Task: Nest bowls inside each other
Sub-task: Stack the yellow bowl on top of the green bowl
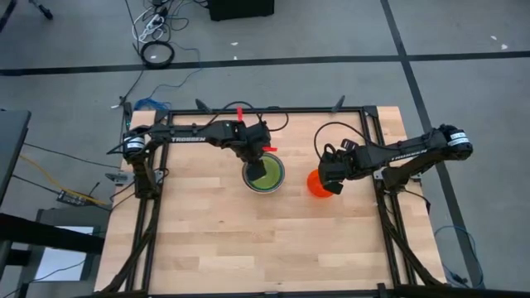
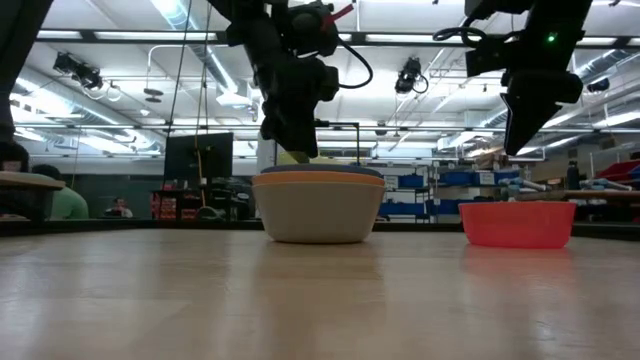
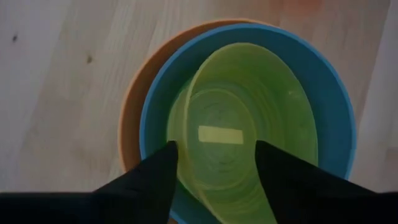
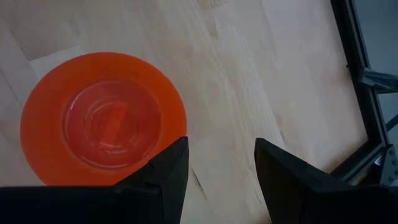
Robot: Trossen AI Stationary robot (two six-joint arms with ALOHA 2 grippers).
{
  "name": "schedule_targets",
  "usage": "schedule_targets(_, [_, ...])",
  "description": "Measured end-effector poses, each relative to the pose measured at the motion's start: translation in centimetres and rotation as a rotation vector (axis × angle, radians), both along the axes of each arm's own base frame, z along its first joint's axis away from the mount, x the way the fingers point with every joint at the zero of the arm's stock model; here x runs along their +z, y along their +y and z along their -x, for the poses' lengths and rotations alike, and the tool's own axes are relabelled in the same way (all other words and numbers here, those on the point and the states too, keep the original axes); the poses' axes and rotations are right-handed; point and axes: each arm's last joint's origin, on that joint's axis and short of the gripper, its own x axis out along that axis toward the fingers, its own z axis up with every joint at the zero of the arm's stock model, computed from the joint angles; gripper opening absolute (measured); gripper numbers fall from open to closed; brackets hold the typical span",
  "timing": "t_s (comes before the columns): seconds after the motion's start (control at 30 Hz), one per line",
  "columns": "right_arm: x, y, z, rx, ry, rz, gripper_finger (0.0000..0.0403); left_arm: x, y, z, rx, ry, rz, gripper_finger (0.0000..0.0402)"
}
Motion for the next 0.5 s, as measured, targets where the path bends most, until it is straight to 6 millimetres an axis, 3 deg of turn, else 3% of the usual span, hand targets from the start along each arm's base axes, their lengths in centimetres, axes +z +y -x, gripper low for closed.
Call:
schedule_targets(0.33, [0.0,0.0,0.0,-0.001,-0.003,0.0,0.017,0.2,-0.1,-0.1,0.002,-0.014,0.056,0.0245])
schedule_targets(0.5, [0.0,-0.1,0.0,-0.008,-0.005,-0.001,0.017,2.3,-0.3,-0.7,-0.041,-0.087,0.133,0.0246])
